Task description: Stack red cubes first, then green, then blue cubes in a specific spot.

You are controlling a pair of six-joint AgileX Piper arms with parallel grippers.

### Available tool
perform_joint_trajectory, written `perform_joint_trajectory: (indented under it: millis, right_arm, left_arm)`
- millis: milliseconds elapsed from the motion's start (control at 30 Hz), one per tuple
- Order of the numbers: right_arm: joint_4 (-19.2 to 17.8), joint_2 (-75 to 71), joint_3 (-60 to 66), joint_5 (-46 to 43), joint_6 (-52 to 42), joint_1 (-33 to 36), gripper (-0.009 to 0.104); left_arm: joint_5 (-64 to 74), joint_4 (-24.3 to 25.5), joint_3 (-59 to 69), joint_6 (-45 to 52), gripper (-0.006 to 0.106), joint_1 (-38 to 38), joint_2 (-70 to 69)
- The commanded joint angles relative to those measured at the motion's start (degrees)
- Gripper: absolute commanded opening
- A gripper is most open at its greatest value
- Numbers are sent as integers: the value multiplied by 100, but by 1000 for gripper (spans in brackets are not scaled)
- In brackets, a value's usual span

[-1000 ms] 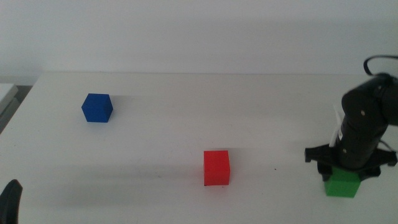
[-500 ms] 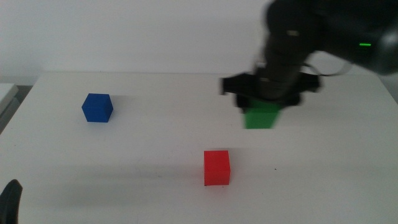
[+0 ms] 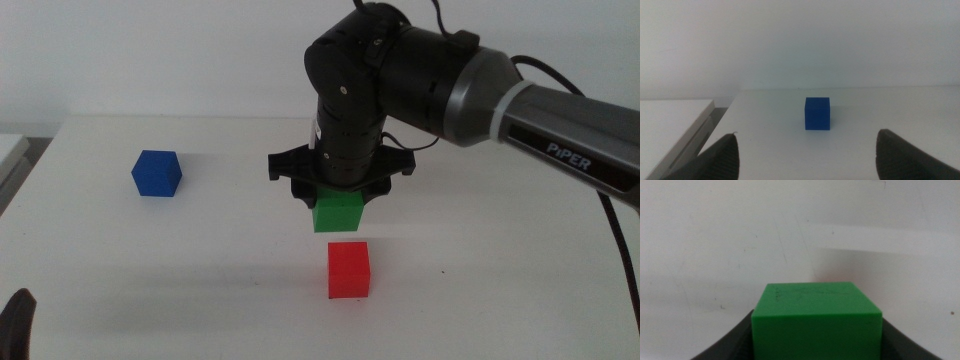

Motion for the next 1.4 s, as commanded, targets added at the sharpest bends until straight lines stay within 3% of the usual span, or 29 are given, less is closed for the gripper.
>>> perform_joint_trajectory:
  millis: [0, 600, 1367]
  right_arm:
    - [12, 7, 5, 42, 54, 13, 10]
    - [49, 50, 692, 42, 68, 2, 10]
    - [61, 251, 692, 42, 212, -36, 10]
  left_arm:
    - [-28, -13, 5, -31, 94, 0, -21]
    - [-28, -13, 5, -31, 94, 0, -21]
    - [-28, -13, 5, -31, 94, 0, -21]
